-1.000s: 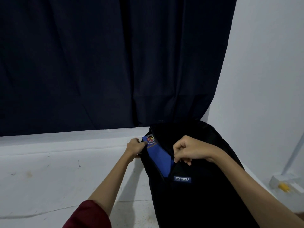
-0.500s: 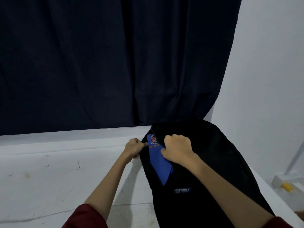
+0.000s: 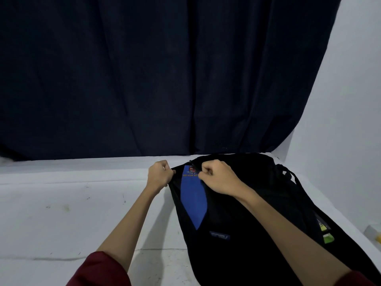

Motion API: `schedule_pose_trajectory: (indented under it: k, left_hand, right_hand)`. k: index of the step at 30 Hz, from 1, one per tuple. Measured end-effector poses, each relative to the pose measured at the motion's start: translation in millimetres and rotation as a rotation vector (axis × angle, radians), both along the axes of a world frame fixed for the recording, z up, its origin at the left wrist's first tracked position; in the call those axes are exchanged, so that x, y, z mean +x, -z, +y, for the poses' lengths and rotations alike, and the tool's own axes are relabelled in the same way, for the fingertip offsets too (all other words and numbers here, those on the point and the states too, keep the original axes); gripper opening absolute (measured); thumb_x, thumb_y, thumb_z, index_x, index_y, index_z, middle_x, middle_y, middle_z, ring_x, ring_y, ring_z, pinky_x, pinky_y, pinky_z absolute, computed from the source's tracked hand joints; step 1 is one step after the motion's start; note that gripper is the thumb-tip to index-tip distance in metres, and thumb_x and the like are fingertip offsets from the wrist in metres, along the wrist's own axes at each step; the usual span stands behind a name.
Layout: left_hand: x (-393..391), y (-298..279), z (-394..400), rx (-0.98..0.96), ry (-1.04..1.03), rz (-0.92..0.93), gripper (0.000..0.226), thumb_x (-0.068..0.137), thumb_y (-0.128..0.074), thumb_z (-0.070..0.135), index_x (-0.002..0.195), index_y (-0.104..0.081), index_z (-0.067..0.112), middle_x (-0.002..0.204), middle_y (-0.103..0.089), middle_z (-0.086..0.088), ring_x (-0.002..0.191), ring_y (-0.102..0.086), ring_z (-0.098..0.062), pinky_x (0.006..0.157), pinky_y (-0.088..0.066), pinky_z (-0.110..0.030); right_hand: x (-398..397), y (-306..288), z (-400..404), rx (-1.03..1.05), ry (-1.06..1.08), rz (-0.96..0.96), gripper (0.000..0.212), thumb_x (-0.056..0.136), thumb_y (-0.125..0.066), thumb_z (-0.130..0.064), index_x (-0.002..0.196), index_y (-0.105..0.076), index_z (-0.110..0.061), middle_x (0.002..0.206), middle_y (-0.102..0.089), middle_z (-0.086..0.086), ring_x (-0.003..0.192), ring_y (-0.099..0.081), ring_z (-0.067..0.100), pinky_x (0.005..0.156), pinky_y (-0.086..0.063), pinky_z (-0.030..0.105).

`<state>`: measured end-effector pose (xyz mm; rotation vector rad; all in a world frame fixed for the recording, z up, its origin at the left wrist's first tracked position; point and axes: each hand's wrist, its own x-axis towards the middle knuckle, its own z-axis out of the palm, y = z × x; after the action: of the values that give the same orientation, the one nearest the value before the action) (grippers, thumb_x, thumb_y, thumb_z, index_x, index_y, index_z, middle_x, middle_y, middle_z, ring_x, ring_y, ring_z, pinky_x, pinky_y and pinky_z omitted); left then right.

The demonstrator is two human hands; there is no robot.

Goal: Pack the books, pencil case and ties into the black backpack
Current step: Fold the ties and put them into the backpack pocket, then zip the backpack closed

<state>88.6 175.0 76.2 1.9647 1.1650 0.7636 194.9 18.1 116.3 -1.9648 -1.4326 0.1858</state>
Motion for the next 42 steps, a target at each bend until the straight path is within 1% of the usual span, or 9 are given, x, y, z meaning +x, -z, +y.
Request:
schedule_pose_trajectory:
  k: [6,14,18,21,24,27,33,39,42]
  left_hand:
    - [-44.5,-8.9,30.0,0.034,-0.027,-0.012,0.033,0.086,-0.051,-0.001,0.058,-0.037,0.009,0.090,-0.068,-0.029,0.059,-0.051,-0.025,0.035,-0.031,-0.018]
    - [-87.4,-10.6,50.5,-0.145,-0.039,-0.054,0.034,0.087,-0.066,0.023,0.066,-0.042,0.012,0.069,-0.055,-0.005,0.061,-0.050,-0.016,0.047,-0.040,-0.024]
    - [-82.9,1.8,35.5,-0.381,0.134,-0.047,0.035,0.081,-0.073,0.027,0.076,-0.040,0.017,0.082,-0.057,-0.006,0.075,-0.054,-0.021,0.058,-0.042,-0.027]
    - [-72.6,23.8,16.9,-0.357,0.172,0.033,0.034,0.079,-0.073,0.017,0.080,-0.039,0.017,0.085,-0.055,-0.007,0.075,-0.053,-0.020,0.064,-0.044,-0.030]
    - [-59.6,40.8,-11.4,-0.435,0.203,-0.029,0.031,0.085,-0.065,0.012,0.081,-0.035,0.017,0.076,-0.050,-0.004,0.056,-0.049,-0.013,0.046,-0.045,-0.021]
    - [-63.5,40.9,-13.8,-0.629,0.259,-0.137,0.023,0.090,-0.059,0.006,0.086,-0.038,0.014,0.074,-0.049,-0.005,0.050,-0.049,-0.009,0.044,-0.045,-0.019]
    - [-92.1,16.7,36.6,-0.521,0.305,-0.005,0.024,0.100,-0.043,0.017,0.097,-0.063,0.004,0.089,-0.064,-0.009,0.074,-0.060,-0.020,0.069,-0.051,-0.029]
    - [-65.8,17.5,60.6,-0.317,0.204,-0.056,0.028,0.095,-0.044,0.003,0.112,-0.065,0.007,0.101,-0.066,-0.011,0.087,-0.062,-0.019,0.062,-0.050,-0.016]
    - [-48.0,24.4,61.9,-0.322,0.272,-0.078,0.028,0.094,-0.049,0.005,0.116,-0.065,0.008,0.105,-0.066,-0.011,0.093,-0.062,-0.022,0.086,-0.052,-0.029]
  right_hand:
    - [-35.7,-8.9,28.9,0.104,-0.031,0.116,0.040,0.085,-0.058,-0.012,0.054,-0.033,-0.016,0.048,-0.034,-0.006,0.049,-0.032,0.008,0.058,-0.035,0.026]
    - [-64.2,-13.8,60.3,0.135,-0.116,0.110,0.043,0.079,-0.062,-0.008,0.048,-0.034,-0.018,0.042,-0.032,-0.009,0.044,-0.029,0.006,0.053,-0.029,0.025]
    - [-42.0,-21.5,46.0,0.018,-0.145,0.082,0.042,0.075,-0.065,-0.003,0.045,-0.037,-0.016,0.040,-0.029,-0.010,0.040,-0.027,0.005,0.049,-0.026,0.021]
    - [-35.9,-22.4,41.5,-0.119,-0.187,0.123,0.041,0.076,-0.064,-0.002,0.047,-0.040,-0.014,0.038,-0.031,-0.009,0.038,-0.026,0.004,0.045,-0.024,0.019]
    - [-40.4,-29.1,44.3,-0.396,-0.262,0.130,0.038,0.080,-0.072,-0.020,0.053,-0.046,-0.015,0.042,-0.045,-0.003,0.038,-0.036,0.008,0.040,-0.028,0.019]
    - [-35.3,-39.3,55.2,-0.468,-0.213,0.064,0.038,0.084,-0.067,-0.039,0.060,-0.051,-0.016,0.048,-0.052,-0.002,0.039,-0.041,0.010,0.042,-0.031,0.021]
    - [-17.0,-34.2,107.0,-0.259,-0.084,-0.130,0.021,0.089,-0.050,-0.011,0.086,-0.070,-0.015,0.084,-0.066,-0.003,0.087,-0.061,0.016,0.082,-0.050,0.033]
    - [-17.2,-1.1,155.7,-0.471,-0.170,-0.356,0.042,0.089,-0.045,-0.008,0.119,-0.063,-0.032,0.131,-0.052,0.000,0.123,-0.036,0.023,0.101,-0.031,0.038]
    - [-10.4,9.5,170.0,-0.570,-0.181,-0.409,0.045,0.086,-0.046,-0.013,0.121,-0.060,-0.037,0.138,-0.047,0.000,0.123,-0.036,0.027,0.101,-0.027,0.040]
